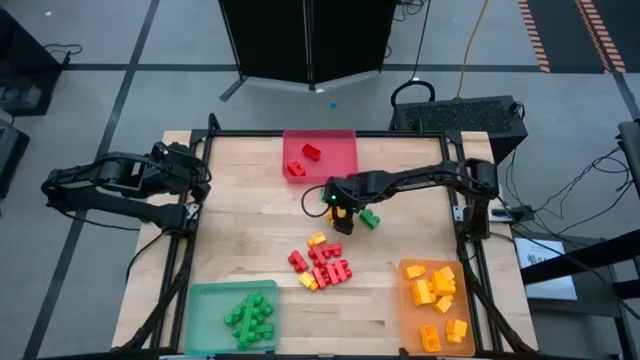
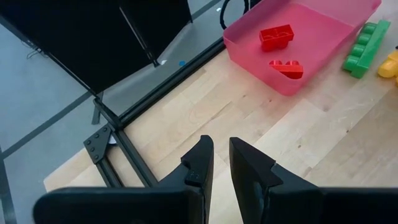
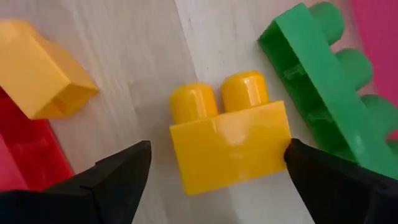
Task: Sort blocks
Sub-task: Put the yellow game piece into the orange bin
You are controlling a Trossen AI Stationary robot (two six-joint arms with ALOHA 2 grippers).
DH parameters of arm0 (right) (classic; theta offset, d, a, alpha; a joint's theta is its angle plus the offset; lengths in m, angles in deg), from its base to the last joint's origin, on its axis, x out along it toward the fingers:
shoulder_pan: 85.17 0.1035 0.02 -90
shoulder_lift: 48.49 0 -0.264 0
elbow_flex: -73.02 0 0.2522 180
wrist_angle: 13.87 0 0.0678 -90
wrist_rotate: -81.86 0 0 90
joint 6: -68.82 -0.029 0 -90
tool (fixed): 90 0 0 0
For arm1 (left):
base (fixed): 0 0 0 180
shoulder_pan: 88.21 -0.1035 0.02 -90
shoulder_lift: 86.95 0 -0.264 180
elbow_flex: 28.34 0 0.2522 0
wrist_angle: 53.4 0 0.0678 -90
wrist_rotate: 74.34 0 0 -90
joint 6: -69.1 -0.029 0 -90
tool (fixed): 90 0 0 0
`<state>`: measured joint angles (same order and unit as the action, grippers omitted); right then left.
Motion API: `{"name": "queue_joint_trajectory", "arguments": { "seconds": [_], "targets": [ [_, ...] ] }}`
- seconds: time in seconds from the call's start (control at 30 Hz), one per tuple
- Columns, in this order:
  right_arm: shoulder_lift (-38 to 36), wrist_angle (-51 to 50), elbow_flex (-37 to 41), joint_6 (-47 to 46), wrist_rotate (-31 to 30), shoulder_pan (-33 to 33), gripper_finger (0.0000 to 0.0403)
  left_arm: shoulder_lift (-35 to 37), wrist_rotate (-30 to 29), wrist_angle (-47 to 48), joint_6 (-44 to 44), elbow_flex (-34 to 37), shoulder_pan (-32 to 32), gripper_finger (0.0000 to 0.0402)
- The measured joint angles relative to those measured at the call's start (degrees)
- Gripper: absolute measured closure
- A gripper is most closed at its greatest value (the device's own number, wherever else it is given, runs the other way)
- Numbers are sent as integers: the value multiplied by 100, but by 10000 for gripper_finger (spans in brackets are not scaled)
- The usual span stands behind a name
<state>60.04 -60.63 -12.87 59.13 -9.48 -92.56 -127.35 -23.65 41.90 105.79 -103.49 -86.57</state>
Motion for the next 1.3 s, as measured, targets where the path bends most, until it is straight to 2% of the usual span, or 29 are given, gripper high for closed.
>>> {"name": "queue_joint_trajectory", "arguments": {
  "seconds": [0.17, 0.3, 0.5, 0.7, 1.0, 1.3],
  "targets": [
    [-7, -589, -762, 712, -396, 9, 41, -1, 0, 0, -96, 0, -2, 343],
    [53, -703, -1030, 968, -430, -49, 41, 0, 0, 0, -109, 0, -2, 343],
    [276, -1110, -1054, 1328, -129, -1, 41, 0, 0, 2, -185, 0, 0, 343],
    [676, -1175, -1059, 1496, -150, 90, 41, 0, -2, 3, -264, 0, -2, 343],
    [1187, -1011, -1126, 1134, -80, 97, 42, 0, -9, 23, -269, 0, -1, 343],
    [1343, -1032, -1767, 1306, -199, 119, 90, 9, -22, 42, -280, 0, -2, 343]
  ]
}}
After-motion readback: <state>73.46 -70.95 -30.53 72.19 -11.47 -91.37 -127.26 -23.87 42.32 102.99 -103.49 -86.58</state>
